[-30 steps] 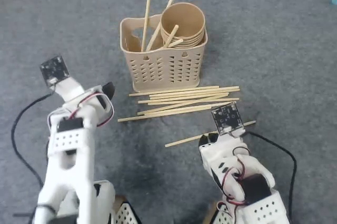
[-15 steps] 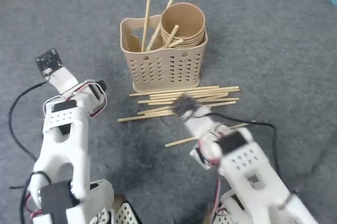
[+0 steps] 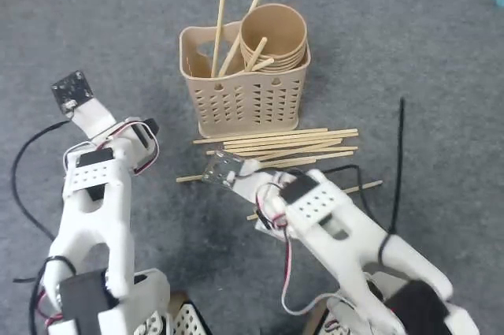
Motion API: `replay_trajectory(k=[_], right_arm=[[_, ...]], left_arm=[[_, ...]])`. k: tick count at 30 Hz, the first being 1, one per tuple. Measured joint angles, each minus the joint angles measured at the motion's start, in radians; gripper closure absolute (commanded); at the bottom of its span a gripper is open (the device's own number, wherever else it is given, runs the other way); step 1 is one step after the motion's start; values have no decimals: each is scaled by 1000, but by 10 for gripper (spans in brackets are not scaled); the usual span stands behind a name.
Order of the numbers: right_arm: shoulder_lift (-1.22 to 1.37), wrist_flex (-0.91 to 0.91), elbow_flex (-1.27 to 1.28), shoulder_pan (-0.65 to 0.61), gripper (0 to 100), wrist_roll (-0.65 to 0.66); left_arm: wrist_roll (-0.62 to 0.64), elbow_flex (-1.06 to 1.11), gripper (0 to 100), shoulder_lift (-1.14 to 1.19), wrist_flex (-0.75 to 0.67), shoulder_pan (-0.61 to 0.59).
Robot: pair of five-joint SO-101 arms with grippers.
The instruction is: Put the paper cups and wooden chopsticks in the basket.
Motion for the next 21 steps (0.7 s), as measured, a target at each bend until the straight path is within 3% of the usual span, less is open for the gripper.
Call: replay_trajectory(k=[9,15,19,21], right_arm=[[250,-29,-127,-40,893,0],[258,-37,-137,-37,896,0],[258,-38,-137,-37,998,2],[258,-43,-137,-35,977,3]], left_arm=[[0,0,760,0,0,0],[0,0,760,0,-8,0],[0,0,760,0,-8,0],[0,0,760,0,-8,0]])
